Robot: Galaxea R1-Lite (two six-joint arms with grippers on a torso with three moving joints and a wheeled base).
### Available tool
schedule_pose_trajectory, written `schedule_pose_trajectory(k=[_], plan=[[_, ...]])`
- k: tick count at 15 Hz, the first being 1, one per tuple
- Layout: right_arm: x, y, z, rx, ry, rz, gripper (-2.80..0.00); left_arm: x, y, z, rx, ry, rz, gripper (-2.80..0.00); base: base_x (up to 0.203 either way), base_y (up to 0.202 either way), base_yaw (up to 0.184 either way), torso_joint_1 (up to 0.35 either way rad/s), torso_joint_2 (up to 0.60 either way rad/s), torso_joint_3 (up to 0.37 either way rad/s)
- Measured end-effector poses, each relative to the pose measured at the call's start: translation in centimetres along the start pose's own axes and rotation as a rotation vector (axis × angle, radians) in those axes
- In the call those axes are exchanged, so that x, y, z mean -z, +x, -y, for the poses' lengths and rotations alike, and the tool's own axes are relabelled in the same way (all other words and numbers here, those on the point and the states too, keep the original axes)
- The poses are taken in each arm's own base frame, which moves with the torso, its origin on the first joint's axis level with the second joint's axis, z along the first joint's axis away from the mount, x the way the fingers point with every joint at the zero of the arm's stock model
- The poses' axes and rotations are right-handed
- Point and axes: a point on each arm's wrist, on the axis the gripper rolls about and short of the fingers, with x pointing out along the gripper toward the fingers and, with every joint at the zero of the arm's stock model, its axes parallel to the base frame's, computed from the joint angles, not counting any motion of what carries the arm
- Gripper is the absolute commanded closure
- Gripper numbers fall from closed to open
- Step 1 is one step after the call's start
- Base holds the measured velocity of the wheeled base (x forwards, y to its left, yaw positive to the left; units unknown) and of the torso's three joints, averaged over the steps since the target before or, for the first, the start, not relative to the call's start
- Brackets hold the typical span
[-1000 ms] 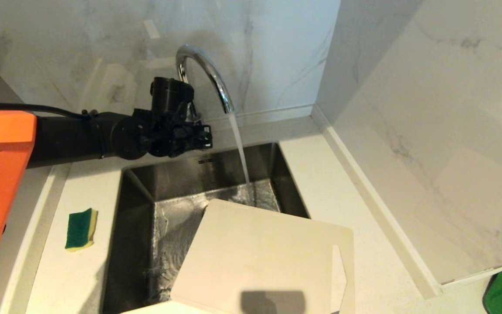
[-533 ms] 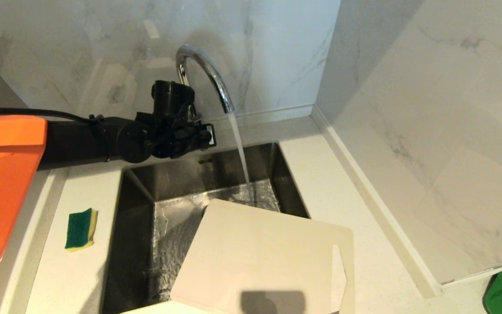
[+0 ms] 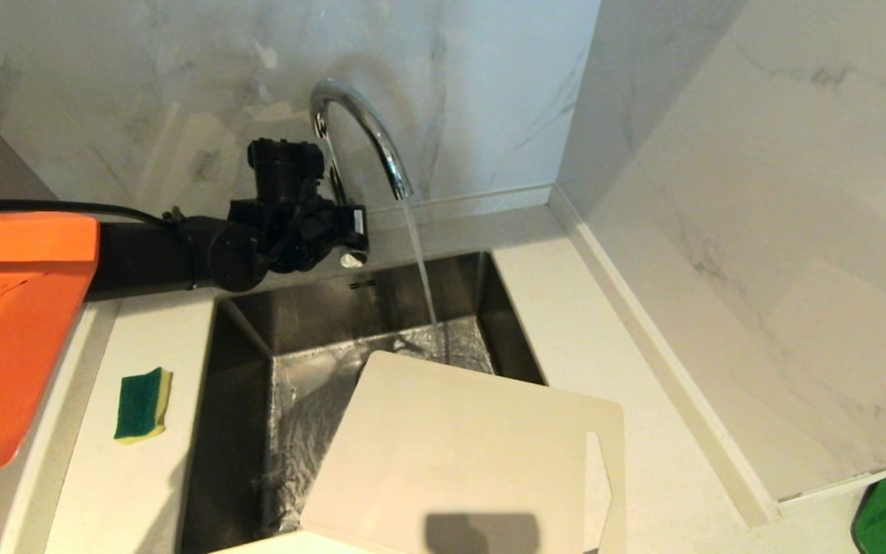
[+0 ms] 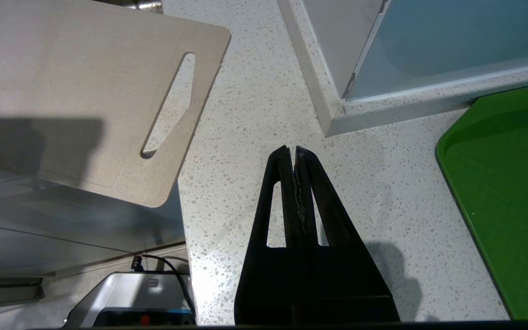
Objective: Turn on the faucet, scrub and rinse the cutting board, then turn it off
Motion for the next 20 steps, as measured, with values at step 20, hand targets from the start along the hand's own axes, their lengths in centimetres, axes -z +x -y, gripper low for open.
schedule_pose_trajectory(k=[20], plan=[[0.0,0.0,0.0,-0.001,0.000,0.000,0.00,-6.0,-11.0,-6.4,0.036,0.066,-0.222,0.00,0.000,0.000,0.000,0.000,0.00,0.000]])
